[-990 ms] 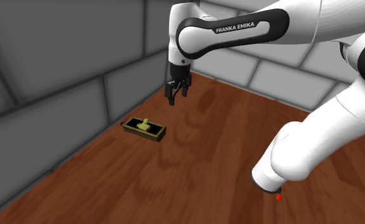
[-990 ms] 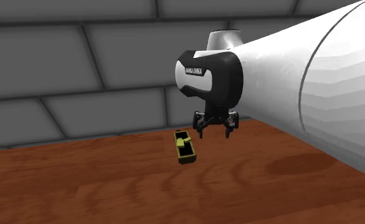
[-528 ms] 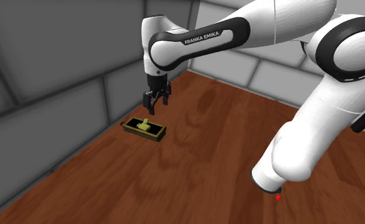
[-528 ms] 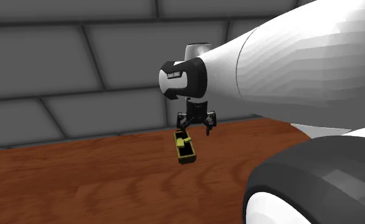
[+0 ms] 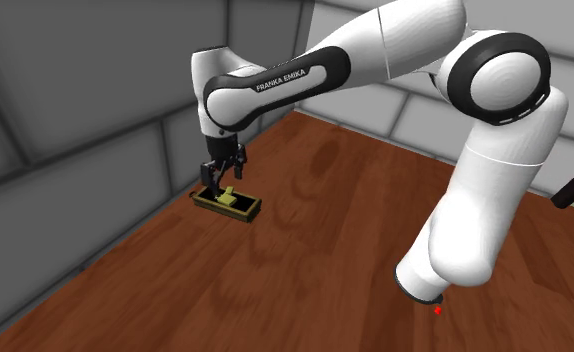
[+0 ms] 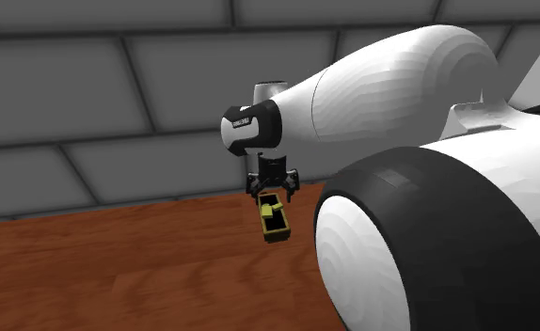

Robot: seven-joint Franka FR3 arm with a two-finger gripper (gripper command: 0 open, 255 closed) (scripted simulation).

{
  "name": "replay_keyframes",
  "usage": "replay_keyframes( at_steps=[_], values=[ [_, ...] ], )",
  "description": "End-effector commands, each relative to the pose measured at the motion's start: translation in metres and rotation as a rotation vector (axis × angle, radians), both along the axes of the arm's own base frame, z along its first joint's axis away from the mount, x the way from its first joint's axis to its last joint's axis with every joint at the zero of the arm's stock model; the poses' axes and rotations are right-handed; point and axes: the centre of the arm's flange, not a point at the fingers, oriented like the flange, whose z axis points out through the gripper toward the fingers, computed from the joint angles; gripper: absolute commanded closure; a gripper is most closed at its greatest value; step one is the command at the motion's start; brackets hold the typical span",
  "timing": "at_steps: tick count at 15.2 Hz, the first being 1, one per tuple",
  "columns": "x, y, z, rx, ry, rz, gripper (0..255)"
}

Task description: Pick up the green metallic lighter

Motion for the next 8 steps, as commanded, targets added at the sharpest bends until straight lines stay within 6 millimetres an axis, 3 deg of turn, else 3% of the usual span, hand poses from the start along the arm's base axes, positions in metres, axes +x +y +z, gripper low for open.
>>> replay_keyframes(
  at_steps=[1, 4, 6, 7, 8],
  values=[
    [0.001, 0.000, -0.011, 0.000, 0.000, 0.001, 0],
    [0.001, 0.000, -0.030, 0.000, 0.000, 0.001, 0],
    [0.001, 0.000, -0.030, 0.000, 0.000, 0.001, 0],
    [0.001, 0.000, -0.030, 0.000, 0.000, 0.001, 255],
    [0.001, 0.000, -0.031, 0.000, 0.000, 0.001, 255]
  ],
)
